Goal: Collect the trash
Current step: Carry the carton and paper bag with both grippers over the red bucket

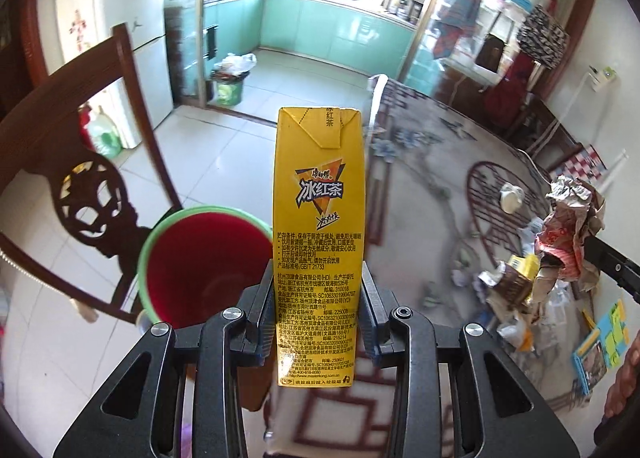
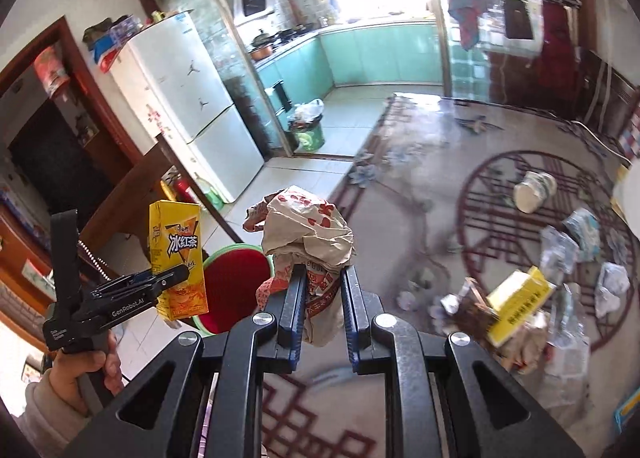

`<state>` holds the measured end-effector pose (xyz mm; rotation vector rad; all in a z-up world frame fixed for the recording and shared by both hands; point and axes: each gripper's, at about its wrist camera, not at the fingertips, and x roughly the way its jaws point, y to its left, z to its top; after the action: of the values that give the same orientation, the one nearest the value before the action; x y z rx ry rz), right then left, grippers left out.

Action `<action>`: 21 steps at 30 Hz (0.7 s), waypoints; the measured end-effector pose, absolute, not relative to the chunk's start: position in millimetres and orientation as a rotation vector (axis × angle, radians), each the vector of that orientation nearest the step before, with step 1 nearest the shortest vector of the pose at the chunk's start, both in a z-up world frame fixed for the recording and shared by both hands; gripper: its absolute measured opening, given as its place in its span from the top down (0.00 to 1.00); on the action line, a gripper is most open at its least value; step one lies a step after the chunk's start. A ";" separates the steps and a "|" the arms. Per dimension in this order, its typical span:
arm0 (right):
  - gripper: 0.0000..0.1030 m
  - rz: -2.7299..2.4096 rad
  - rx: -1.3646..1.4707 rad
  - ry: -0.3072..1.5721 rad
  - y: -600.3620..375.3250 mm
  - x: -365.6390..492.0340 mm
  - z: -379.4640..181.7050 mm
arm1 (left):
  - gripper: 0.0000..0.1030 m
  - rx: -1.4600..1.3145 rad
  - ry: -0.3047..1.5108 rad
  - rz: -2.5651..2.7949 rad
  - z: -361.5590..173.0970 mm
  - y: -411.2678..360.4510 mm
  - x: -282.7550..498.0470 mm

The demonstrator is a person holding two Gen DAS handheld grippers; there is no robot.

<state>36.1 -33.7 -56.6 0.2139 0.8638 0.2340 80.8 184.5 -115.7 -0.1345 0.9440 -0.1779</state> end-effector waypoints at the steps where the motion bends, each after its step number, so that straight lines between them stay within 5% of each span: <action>1: 0.86 0.247 0.205 0.868 -22.7 42.2 -58.1 | 0.67 -0.140 0.946 -0.166 -118.4 192.3 82.6; 21: 0.85 0.468 0.137 1.055 128.3 141.6 -150.8 | 0.67 -0.168 1.030 -0.007 -175.8 305.7 108.1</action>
<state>141.6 128.3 -150.8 0.1374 1.0554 0.4684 108.1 305.7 -175.8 -0.1678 1.0298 -0.0072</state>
